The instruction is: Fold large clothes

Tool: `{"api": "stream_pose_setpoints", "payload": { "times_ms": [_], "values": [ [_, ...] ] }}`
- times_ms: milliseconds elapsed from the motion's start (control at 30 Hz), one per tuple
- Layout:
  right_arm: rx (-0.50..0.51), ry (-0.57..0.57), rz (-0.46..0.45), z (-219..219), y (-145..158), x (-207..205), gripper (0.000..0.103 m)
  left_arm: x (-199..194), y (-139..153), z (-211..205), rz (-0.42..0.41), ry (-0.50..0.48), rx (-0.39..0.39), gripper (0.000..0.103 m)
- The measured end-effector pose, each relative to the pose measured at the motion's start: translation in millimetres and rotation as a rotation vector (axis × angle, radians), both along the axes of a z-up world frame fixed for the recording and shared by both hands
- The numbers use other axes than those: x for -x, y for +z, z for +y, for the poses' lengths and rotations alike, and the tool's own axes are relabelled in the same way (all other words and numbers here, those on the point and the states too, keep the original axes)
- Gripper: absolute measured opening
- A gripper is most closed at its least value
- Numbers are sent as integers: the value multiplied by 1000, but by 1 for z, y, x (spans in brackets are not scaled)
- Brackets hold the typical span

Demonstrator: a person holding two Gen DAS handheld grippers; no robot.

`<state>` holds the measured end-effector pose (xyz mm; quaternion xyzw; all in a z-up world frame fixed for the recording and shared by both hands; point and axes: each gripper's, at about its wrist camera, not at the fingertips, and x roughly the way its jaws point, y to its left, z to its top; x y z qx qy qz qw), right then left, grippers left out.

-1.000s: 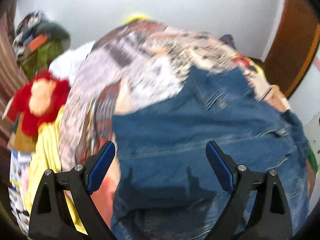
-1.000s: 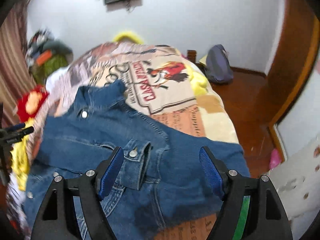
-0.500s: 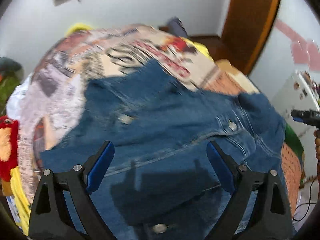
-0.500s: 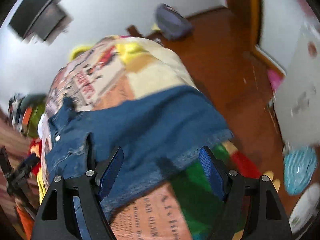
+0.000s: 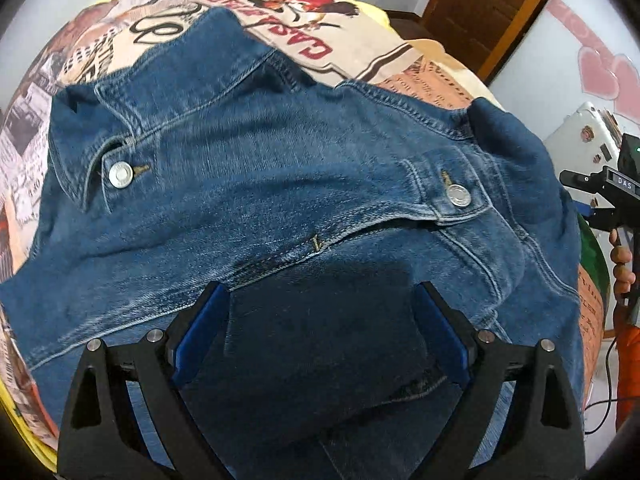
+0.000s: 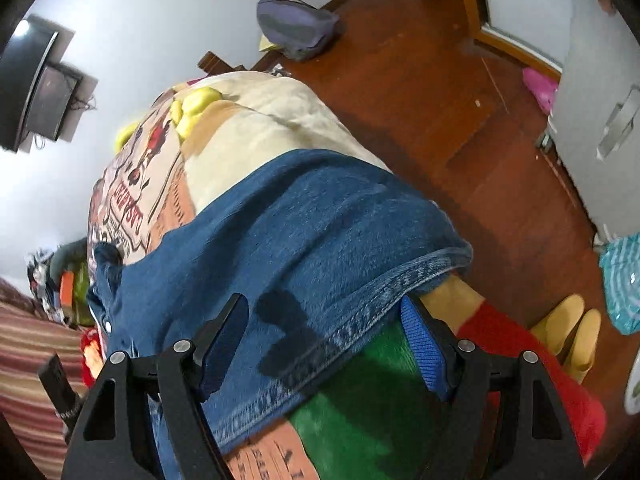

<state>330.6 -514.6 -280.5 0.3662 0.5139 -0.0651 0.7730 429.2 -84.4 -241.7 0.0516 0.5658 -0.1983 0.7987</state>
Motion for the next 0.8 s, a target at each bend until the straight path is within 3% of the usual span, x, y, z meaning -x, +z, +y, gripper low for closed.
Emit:
{"api": "stream_pose_setpoints", "payload": {
  "times_ms": [100, 200, 267, 333, 500, 800],
  "values": [
    [1, -51, -5, 0, -3, -3, 65, 3, 0, -1, -16, 5, -1, 94],
    [52, -62, -2, 4, -1, -5, 46, 3, 2, 0, -19, 2, -6, 94],
    [73, -61, -15, 6, 2, -4, 23, 4, 5, 1, -22, 6, -8, 94],
    [77, -56, -30, 5, 8, -2, 15, 7, 11, 5, -35, 10, -10, 94],
    [88, -42, -110, 14, 40, 6, 9, 17, 34, 17, -92, 26, 9, 94],
    [119, 126, -341, 80, 142, 3, 8, 37, 77, 47, -190, 69, 57, 94]
  ]
}}
